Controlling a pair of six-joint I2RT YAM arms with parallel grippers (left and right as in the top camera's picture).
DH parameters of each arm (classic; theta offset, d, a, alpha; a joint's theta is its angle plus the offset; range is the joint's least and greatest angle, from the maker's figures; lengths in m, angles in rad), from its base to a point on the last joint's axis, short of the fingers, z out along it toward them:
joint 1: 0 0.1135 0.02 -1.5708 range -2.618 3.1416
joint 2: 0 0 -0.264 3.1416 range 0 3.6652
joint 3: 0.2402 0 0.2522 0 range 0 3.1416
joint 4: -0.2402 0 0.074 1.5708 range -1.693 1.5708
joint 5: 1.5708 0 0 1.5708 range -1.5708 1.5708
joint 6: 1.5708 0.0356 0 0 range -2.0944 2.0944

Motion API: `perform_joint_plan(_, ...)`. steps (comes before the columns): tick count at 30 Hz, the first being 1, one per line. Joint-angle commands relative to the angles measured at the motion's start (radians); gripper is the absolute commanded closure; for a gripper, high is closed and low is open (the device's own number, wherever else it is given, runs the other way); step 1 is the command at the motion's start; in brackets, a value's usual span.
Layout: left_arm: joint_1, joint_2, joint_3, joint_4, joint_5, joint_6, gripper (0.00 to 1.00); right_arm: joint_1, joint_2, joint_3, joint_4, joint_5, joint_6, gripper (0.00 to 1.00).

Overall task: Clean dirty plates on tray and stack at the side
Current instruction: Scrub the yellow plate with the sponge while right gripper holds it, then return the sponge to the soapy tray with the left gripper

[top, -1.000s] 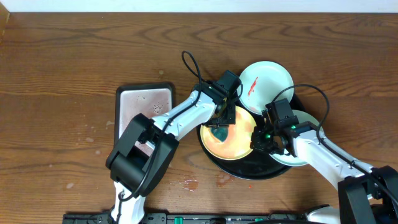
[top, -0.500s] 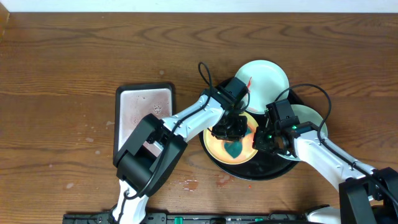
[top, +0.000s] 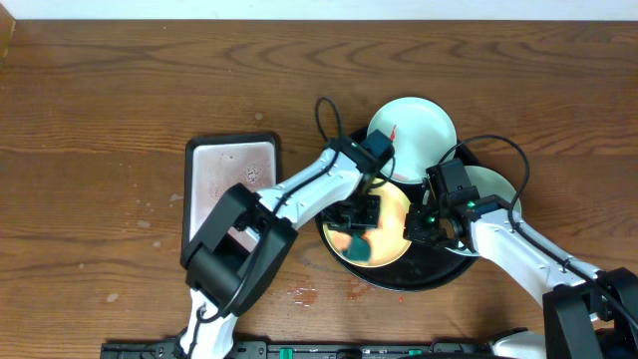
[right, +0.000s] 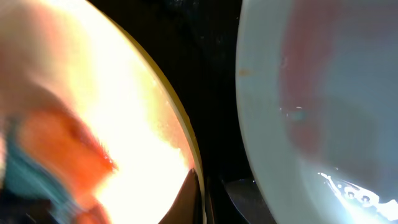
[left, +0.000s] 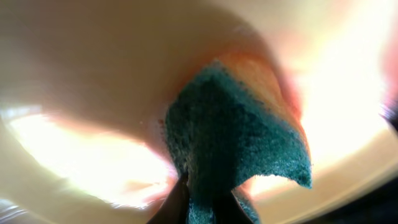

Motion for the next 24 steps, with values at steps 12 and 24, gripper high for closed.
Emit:
perform_joint_plan(12,0.109,-0.137,0.013,0.023,-0.518,-0.132,0.93,-0.002,0.013,-0.014,-0.008,0.048,-0.016,0.99)
perform_joint_plan(24,0.290,-0.503,0.006,-0.149,-0.492,-0.101,0.92,-0.002,0.013,-0.012,0.017,0.085,-0.051,0.94)
